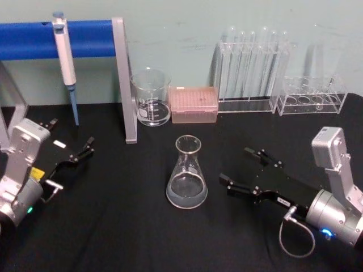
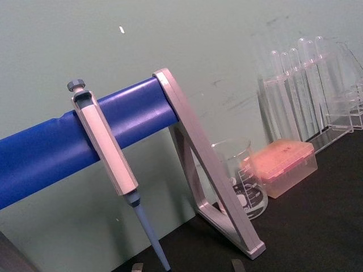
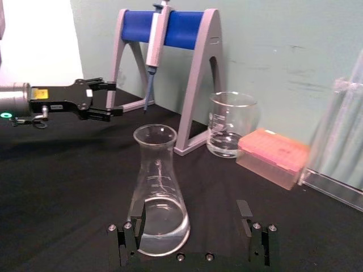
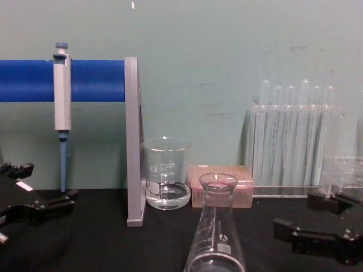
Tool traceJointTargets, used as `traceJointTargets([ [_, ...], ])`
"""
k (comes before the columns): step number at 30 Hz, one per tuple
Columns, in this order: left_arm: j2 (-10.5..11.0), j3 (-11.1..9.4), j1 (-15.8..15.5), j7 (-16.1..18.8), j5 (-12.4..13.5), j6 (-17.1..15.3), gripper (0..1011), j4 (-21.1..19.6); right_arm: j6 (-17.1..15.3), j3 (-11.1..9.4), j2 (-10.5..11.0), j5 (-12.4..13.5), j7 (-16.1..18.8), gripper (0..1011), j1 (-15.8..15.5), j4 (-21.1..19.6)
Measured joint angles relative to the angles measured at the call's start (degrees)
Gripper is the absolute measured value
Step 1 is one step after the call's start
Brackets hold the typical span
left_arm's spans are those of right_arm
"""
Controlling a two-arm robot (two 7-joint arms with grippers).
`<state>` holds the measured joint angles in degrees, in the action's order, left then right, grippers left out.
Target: Grasp the erlenmeyer flask with one hand, shake it three times, then place it back.
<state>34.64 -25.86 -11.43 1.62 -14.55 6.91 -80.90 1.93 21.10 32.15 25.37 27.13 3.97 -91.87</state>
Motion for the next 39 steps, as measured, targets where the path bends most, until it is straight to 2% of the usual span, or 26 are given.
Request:
traceJointTargets([
  [16, 0.0, 0.0, 0.0, 0.0, 0.0, 0.0, 1001, 0.0, -0.5, 2.4, -2.9, -1.7, 2.4, 1003, 3.1, 2.6],
  [39, 0.0, 0.0, 0.0, 0.0, 0.0, 0.0, 1001, 0.0, 0.0, 5.9, -7.8, -5.3, 2.7, 1003, 9.1, 8.2],
])
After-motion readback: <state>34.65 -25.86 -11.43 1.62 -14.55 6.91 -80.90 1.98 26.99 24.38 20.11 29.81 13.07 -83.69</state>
